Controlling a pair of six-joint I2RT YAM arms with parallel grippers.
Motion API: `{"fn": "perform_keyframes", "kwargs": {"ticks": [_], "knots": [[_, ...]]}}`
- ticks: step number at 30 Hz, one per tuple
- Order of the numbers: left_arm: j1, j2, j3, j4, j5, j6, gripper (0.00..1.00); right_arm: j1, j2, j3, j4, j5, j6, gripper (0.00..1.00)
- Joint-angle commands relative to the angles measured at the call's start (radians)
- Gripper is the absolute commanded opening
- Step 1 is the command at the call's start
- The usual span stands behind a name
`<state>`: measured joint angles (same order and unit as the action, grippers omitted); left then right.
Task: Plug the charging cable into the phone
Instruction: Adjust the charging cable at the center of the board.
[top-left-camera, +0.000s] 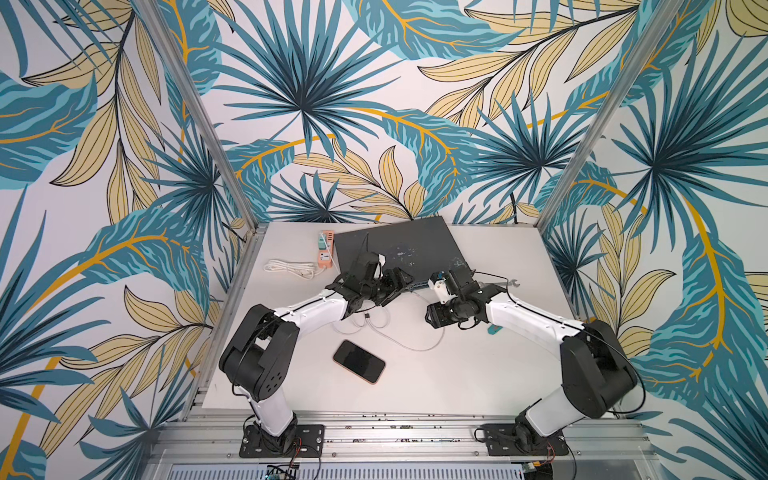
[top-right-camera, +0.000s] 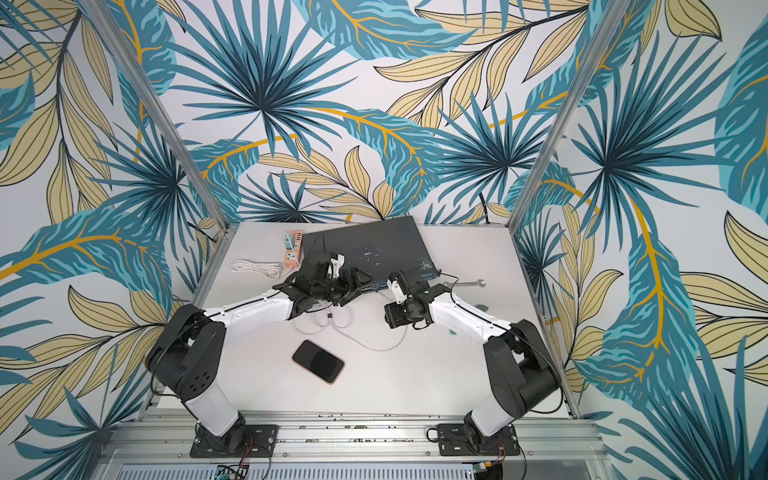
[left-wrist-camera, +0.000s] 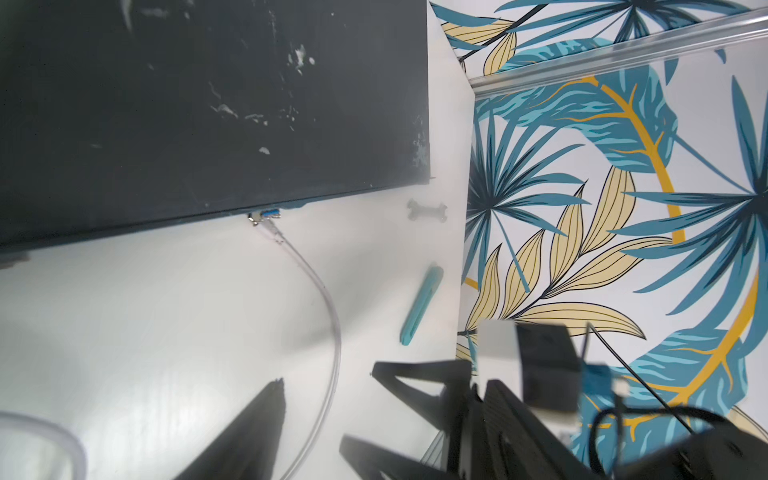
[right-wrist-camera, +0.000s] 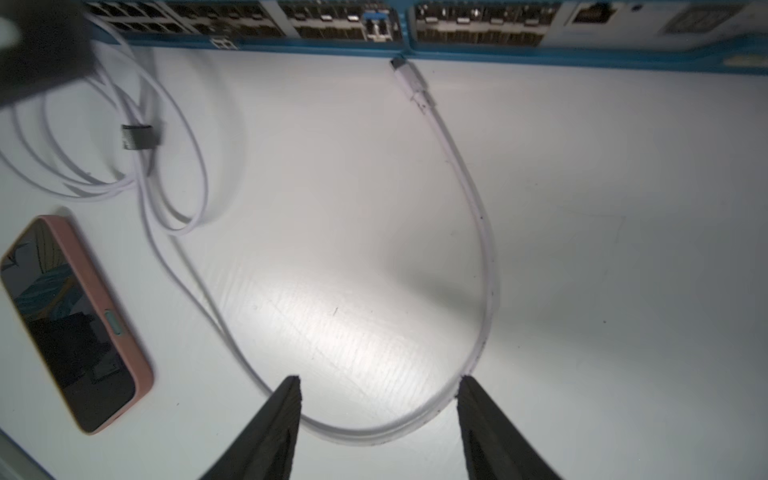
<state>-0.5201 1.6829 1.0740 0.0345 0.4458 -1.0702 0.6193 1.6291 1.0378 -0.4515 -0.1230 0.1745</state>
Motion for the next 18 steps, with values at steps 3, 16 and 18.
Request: {"fn": "perform_keyframes", "kwargs": {"ticks": [3,16,18], "knots": [[0.052,-0.113,-0.053,-0.161,-0.02,0.101,0.82,-0.045,0.104,0.107,0.048,0.008,-0.072,0.6],[0.166,-0.259,-0.161,-0.264,-0.01,0.161,0.85,-0.092,0.315,0.231,0.04,-0.025,-0.12,0.58],[0.176,-0.26,-0.171,-0.258,-0.004,0.159,0.85,-0.092,0.321,0.223,0.045,-0.024,-0.119,0.58]]}}
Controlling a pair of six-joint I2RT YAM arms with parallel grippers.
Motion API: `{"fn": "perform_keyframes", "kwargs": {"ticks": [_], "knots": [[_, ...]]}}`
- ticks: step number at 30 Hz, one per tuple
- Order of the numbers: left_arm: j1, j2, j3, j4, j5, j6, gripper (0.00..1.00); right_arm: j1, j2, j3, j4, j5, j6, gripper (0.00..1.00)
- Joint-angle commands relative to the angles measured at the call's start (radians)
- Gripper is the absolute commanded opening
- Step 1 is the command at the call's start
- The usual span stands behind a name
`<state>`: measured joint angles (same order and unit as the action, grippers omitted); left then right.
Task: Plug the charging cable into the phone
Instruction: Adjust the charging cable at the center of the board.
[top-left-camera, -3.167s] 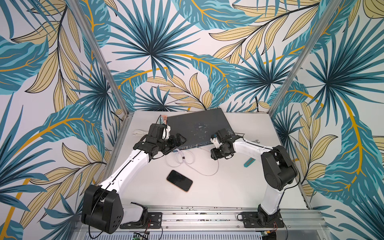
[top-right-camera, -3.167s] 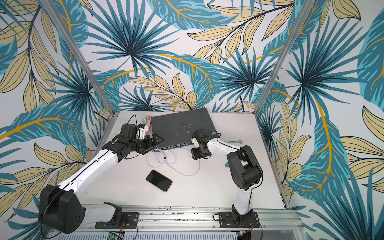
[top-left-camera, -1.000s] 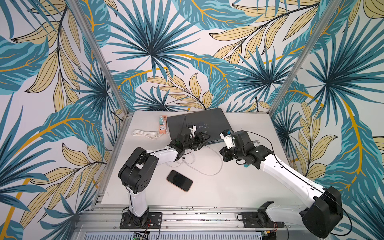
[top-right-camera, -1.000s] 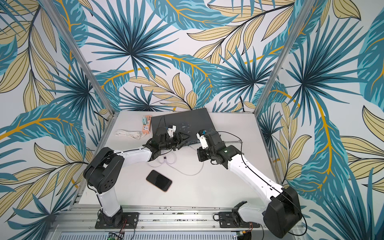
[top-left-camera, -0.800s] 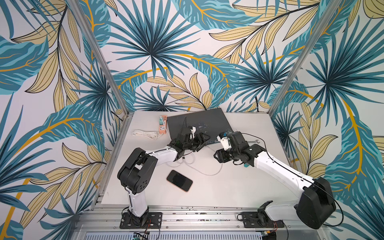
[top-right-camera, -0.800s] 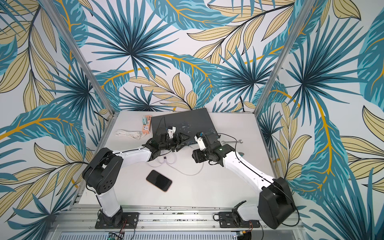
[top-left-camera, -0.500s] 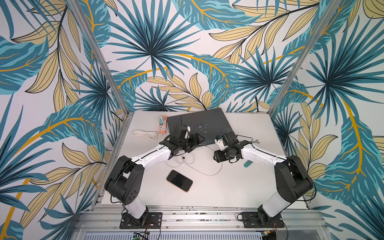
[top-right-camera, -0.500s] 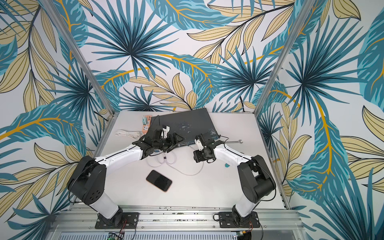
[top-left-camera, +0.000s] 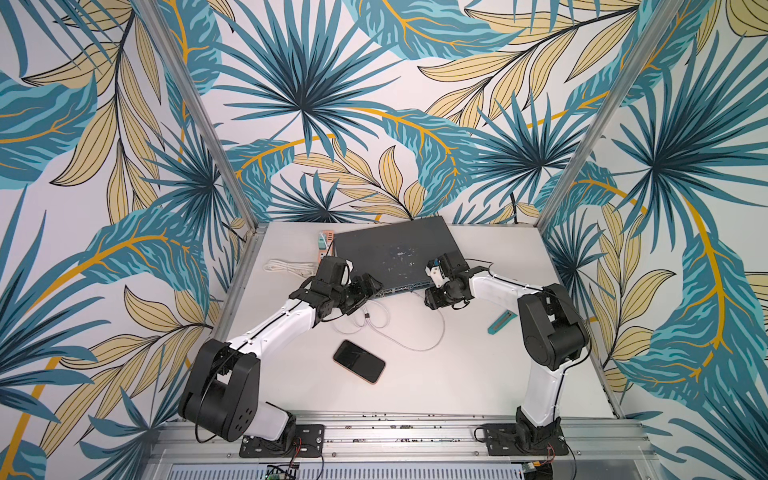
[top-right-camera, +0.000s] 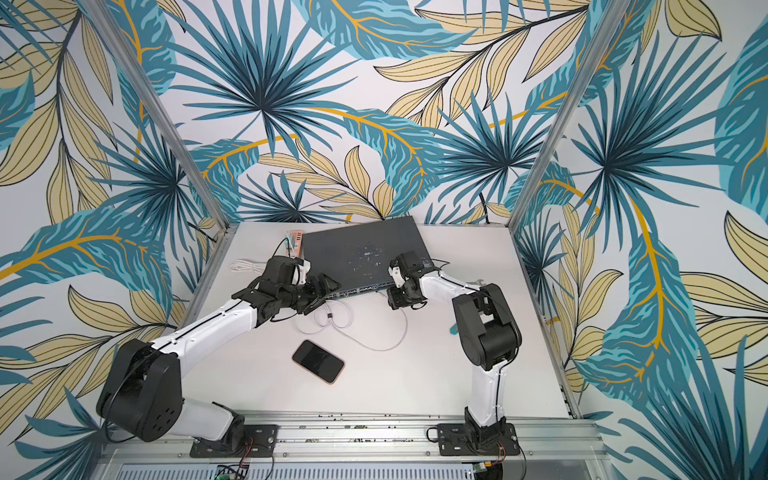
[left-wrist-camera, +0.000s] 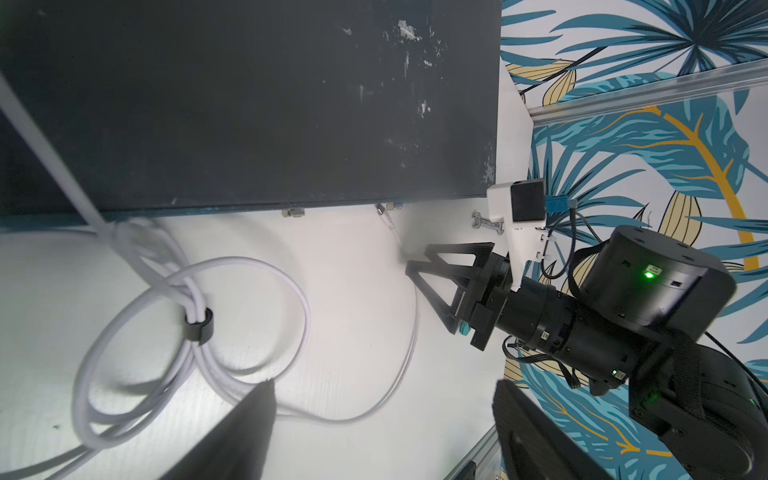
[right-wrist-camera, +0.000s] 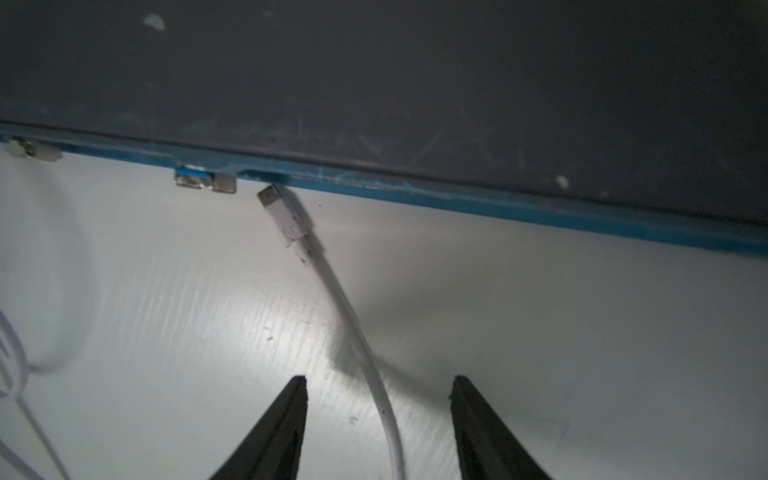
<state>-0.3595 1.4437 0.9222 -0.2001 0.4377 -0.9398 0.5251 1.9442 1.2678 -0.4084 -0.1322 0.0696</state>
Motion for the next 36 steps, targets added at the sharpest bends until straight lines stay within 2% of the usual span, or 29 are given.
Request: {"fn": "perform_keyframes", "kwargs": {"ticks": [1,3,5,9,13,15,27,36], "knots": [[0.016,-0.02,-0.023,-0.019,0.007,0.026,0.85,0.002,0.012,-0.007,0.0,-0.015,-0.015,0.58],[0.018,-0.016,-0.029,-0.011,0.01,0.023,0.85,0.001,0.028,-0.007,-0.009,-0.008,-0.014,0.55],[0.018,-0.013,-0.032,-0.004,0.013,0.018,0.85,0.003,0.06,0.003,-0.037,0.015,-0.01,0.4],[0.019,-0.007,-0.033,0.005,0.02,0.007,0.85,0.013,0.112,0.002,-0.083,0.069,-0.016,0.19],[0.022,-0.003,-0.019,-0.02,0.024,0.023,0.85,0.024,0.089,-0.046,-0.104,0.118,0.006,0.09],[0.022,0.0,-0.013,-0.024,0.027,0.028,0.85,0.026,0.058,-0.084,-0.113,0.128,0.023,0.0],[0.011,0.077,-0.001,0.057,0.076,-0.001,0.85,0.071,-0.236,-0.322,-0.144,0.025,0.134,0.0],[-0.011,0.129,0.023,0.1,0.097,-0.018,0.85,0.071,-0.316,-0.278,-0.235,0.023,0.19,0.0]]}}
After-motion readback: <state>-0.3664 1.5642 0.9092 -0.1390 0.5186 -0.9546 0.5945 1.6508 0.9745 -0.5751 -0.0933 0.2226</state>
